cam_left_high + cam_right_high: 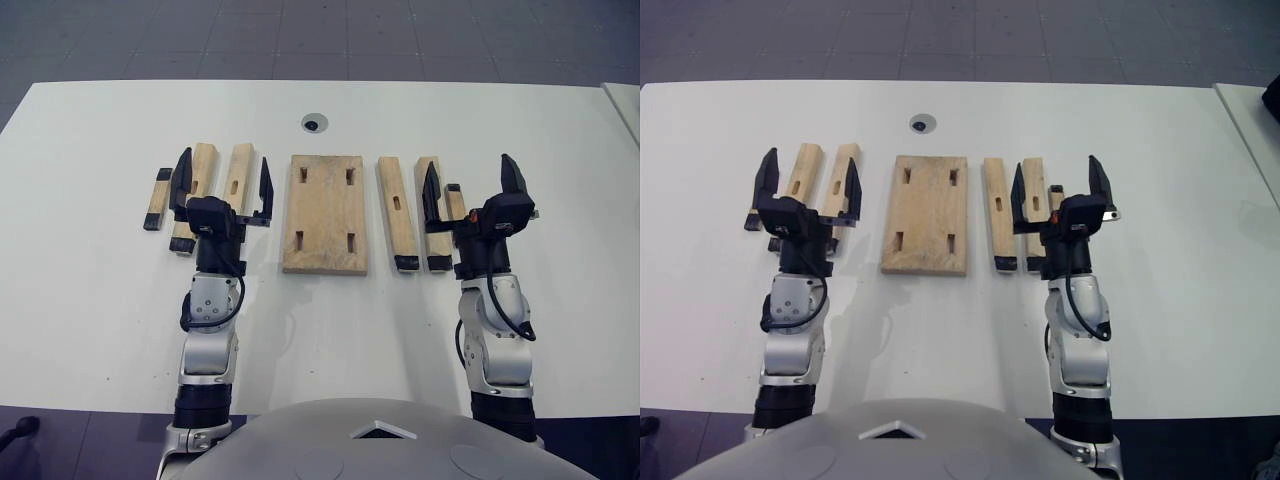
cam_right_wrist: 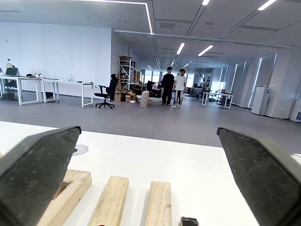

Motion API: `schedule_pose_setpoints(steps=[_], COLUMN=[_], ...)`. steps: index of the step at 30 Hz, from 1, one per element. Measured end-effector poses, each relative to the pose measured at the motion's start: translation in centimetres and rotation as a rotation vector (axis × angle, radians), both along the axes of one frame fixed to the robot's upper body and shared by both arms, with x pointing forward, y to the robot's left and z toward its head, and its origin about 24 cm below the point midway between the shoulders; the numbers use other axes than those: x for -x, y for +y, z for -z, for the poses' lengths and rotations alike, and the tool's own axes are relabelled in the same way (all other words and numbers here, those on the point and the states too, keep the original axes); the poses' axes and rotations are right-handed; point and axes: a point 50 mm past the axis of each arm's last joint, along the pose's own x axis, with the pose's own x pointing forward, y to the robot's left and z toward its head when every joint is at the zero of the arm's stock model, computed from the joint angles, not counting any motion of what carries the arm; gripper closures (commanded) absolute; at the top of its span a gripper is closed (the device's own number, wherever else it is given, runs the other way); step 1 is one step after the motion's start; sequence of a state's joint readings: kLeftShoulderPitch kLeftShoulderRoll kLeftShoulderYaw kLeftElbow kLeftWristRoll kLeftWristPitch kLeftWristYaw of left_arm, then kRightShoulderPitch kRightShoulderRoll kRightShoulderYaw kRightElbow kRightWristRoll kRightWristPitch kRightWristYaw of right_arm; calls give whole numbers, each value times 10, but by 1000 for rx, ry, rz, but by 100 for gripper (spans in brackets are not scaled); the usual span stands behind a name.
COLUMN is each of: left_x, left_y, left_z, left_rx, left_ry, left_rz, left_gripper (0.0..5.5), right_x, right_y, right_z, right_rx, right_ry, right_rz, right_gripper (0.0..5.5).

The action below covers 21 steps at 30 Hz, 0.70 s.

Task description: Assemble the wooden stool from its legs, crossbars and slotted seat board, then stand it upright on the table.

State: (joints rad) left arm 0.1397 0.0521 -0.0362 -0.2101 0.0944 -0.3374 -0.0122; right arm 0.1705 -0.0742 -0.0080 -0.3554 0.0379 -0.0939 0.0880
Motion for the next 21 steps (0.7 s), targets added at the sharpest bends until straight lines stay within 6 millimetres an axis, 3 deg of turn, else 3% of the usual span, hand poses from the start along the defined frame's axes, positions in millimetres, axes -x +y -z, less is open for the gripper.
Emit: schedule_pose_setpoints(steps=[21], left_x=[1], left_y=[1], left_z=[2], left_rx=[-1], left_ry=[9], left_rz=[-3], left_gripper=[11], right_x=[1], right_y=[-4], right_z=[2], right_rx=[9], right_ry=[16], right_rz=[22], right_gripper=[10])
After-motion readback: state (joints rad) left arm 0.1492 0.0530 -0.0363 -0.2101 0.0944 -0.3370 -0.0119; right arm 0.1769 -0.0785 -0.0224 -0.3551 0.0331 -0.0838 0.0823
